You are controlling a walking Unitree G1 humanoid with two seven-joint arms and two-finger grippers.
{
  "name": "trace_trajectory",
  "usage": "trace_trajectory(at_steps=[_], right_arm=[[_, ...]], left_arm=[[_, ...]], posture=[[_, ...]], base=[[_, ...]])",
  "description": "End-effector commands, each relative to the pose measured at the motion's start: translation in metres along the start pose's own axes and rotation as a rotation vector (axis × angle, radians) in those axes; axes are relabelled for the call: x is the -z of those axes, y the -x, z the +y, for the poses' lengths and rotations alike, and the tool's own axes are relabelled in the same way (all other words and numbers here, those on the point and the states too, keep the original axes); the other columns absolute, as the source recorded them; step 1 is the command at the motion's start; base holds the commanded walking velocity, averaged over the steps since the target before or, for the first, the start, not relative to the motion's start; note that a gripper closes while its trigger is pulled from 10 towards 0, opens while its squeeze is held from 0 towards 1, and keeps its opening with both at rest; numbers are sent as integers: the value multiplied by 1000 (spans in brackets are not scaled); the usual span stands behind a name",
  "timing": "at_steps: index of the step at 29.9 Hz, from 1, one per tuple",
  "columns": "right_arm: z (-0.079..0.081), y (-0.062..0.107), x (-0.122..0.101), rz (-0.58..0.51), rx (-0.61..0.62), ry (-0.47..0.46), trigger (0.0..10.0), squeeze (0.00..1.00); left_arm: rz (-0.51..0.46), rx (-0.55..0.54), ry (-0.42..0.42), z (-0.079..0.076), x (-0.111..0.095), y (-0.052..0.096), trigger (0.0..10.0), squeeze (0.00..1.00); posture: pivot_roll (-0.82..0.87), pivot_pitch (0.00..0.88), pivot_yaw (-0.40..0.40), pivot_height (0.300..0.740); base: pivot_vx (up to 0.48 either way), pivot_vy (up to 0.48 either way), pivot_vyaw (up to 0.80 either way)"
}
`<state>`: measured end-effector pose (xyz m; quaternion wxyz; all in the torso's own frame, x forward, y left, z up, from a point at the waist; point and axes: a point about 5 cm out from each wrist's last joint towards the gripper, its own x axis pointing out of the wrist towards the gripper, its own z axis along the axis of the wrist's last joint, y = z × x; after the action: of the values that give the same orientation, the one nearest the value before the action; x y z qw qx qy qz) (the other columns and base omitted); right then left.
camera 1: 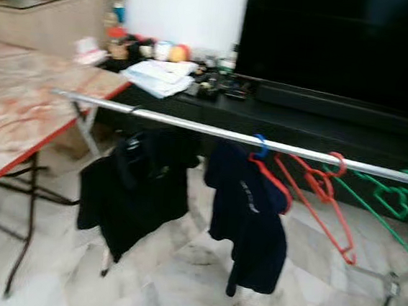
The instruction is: Hang hanger
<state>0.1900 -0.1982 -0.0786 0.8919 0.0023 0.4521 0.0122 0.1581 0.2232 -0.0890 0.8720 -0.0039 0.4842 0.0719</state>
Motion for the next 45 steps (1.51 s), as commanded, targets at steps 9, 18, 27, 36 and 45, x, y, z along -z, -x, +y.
trace_trajectory(at_steps=[9,18,27,36,45], right_arm=[[3,-1,-1,-6,-6,-6,10000,0],[4,-1,-2,-17,-11,-13,10000,0],[4,-1,-2,-15,-13,-13,10000,0],[4,-1,-1,-12,-17,-10,10000,0],[4,-1,-1,-9,-24,-1,10000,0]], left_arm=[[32,10,-36,-5,7,0,10000,0],[28,15,-41,-6,5,0,10000,0],[27,14,-43,-5,5,0,10000,0],[25,11,-44,-6,5,0,10000,0],[-120,-36,18,4,-28,-2,10000,0]], posture=[[-41,72,50,740],[-41,74,51,740],[-42,73,52,740],[-39,73,50,740],[-44,68,58,740]], base=[[0,-196,-492],[0,-420,0],[0,-433,0],[0,-434,0],[0,-145,0]])
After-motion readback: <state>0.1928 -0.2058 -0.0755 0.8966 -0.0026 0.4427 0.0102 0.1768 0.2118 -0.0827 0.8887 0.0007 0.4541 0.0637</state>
